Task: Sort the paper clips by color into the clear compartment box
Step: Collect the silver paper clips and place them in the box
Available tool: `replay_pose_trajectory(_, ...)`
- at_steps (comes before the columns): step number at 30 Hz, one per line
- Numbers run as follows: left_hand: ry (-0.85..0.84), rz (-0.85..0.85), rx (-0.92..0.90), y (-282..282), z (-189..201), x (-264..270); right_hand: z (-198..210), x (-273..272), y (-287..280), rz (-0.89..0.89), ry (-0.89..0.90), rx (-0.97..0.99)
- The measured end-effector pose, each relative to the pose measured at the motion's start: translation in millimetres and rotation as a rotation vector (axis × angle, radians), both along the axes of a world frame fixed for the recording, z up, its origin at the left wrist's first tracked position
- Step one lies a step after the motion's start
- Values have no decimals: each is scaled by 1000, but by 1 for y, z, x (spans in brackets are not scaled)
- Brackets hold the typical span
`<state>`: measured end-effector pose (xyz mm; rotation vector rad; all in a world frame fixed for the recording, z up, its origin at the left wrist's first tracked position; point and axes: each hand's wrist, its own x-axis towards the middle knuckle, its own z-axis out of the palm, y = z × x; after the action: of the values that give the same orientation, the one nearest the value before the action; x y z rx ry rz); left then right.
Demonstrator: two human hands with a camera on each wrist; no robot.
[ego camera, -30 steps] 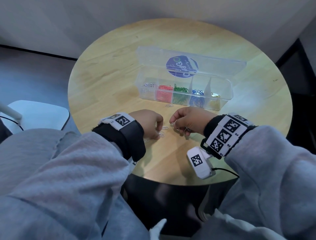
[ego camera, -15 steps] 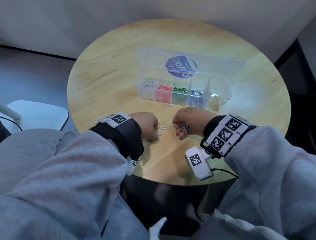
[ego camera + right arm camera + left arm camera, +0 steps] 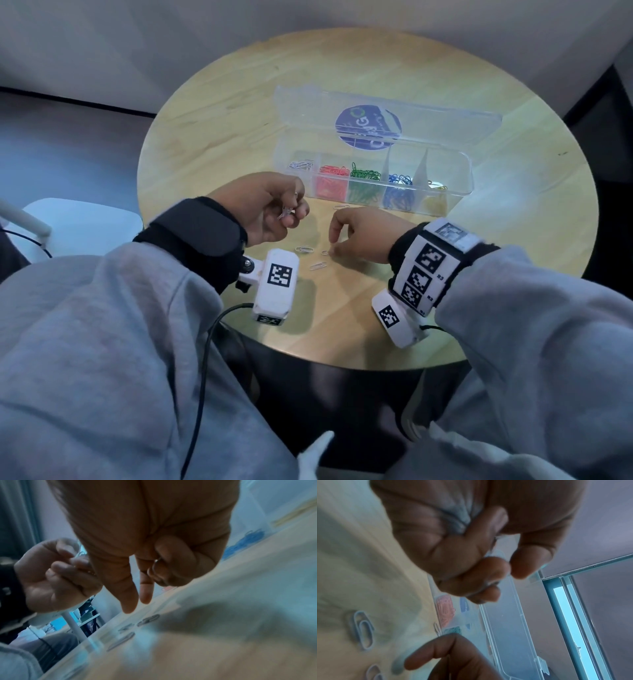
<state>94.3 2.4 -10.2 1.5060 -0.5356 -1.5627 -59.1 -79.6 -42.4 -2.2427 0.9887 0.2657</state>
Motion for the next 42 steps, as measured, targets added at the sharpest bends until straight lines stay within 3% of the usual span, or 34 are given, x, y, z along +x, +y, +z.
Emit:
replay_pose_trajectory(4, 39, 38, 2, 0, 1, 2, -2, 2, 6, 62, 68, -39)
replay_pose_trajectory(6, -36, 58, 37, -2, 0, 3, -1, 2, 7, 85, 106, -55)
replay_pose_trajectory(9, -360, 20, 123, -5, -5, 0, 0, 4, 8, 173, 165, -72)
replay_pose_trajectory(12, -820, -252, 206, -3, -12, -3, 1, 6, 10, 218, 233, -109)
replay_pose_trajectory(14, -1041, -392, 234, 1, -16, -5, 1, 5, 10, 229, 280, -117)
replay_pose_trajectory(19, -1174, -512, 206, 1, -28, -16, 1, -7, 2, 100, 268, 38)
replay_pose_trajectory(22, -1206, -534, 190, -2, -36, -20, 7, -13, -7, -84, 128, 273)
replay_pose_trajectory(28, -1198, -566, 226, -5, -41, -20, 4, -18, -15, -366, -204, 672)
replay_pose_trajectory(33, -1042, -593, 279, -1, -33, -17, 4, -15, -12, -482, -374, 902)
replay_pose_trajectory(37, -684, -385, 237, -5, -19, -12, 5, -16, -13, -622, -472, 987)
replay_pose_trajectory(42, -436, -137, 164, -3, -6, -7, 7, -15, -11, -684, -526, 1014)
